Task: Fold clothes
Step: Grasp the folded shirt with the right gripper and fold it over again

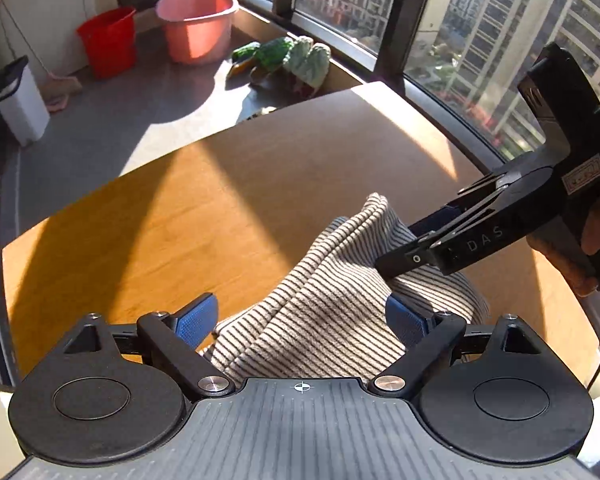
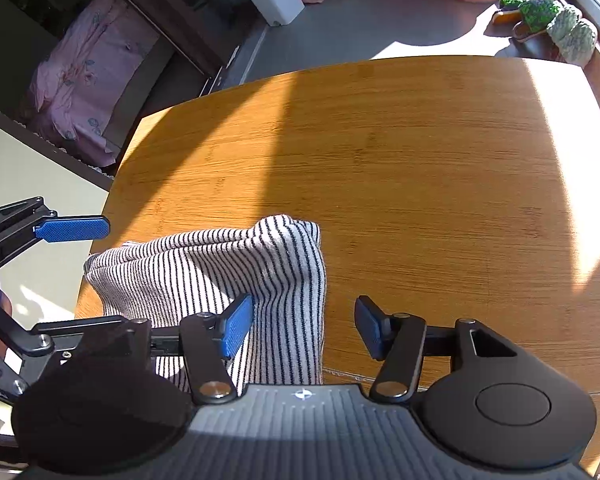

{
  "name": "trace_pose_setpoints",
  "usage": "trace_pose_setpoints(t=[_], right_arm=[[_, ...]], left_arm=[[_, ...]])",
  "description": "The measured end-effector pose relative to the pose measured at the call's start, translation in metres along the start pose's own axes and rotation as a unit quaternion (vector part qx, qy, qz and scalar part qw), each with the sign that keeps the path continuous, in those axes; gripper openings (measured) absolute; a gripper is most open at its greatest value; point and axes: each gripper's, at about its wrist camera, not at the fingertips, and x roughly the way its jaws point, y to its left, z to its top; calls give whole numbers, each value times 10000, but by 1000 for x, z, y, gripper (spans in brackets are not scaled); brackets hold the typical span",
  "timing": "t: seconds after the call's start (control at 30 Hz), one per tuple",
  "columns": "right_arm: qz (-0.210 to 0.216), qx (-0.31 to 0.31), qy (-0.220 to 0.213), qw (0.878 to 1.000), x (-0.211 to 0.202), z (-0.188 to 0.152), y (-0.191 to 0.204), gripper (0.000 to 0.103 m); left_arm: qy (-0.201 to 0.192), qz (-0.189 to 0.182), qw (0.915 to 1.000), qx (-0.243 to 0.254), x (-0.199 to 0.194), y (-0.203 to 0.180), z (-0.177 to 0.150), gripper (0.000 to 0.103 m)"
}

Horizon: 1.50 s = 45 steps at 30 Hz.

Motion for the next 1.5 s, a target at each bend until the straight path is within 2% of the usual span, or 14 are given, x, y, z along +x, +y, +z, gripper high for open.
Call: trace_pose_setpoints(t=[0.03, 0.1, 0.2, 0.3, 0.43, 0.63, 0.73, 0.83, 0.87, 1.0, 1.13, 1.23, 1.37, 1.5], right_arm=[[25, 76, -3, 10000, -1, 0, -2, 56], [-35, 212, -32, 9998, -4, -3, -3, 56], [-44, 460, -57, 9989, -6, -9, -6, 57], [-70, 712, -47, 9974, -4, -12, -7, 58], [-285, 641, -75, 9975, -5, -11, 0, 61], [-312, 939, 109, 9950, -24, -18, 0, 63], [110, 1443, 233, 9892, -43, -45, -3, 63], [728, 2135, 690, 9718, -40, -75, -5, 61], [903, 2327, 837, 9647, -34, -83, -6, 58], [938, 2756, 945, 9520, -9, -87, -7, 40], [817, 2351, 824, 9650, 0, -61, -3, 39], [538, 1477, 475, 9864, -2, -32, 8, 39], [161, 417, 176, 9988, 4, 6, 24, 40], [-248, -595, -65, 9979, 16, 39, 43, 56]], left_arm=[[168, 74, 9998, 103, 11, -2, 1, 77], [203, 131, 9995, 203, 29, -4, 0, 86], [246, 81, 9997, 35, 33, -1, -1, 89], [330, 30, 9994, -116, 37, 9, -7, 98], [471, -282, 9967, -591, 45, 26, -7, 99], [414, -363, 9961, -696, 45, 27, -12, 99], [377, -432, 9953, -777, 45, 30, -15, 99], [342, -557, 9933, -950, 44, 34, -19, 98], [325, -604, 9925, -1009, 44, 36, -21, 97], [272, -687, 9901, -1193, 38, 37, -33, 96], [259, -560, 9868, -1496, 28, 38, -52, 94], [324, -612, 9797, -1884, 21, 36, -69, 93], [283, -1012, 9665, -2340, 15, 16, -88, 92], [130, -1580, 9526, -2597, 25, -15, -91, 92]])
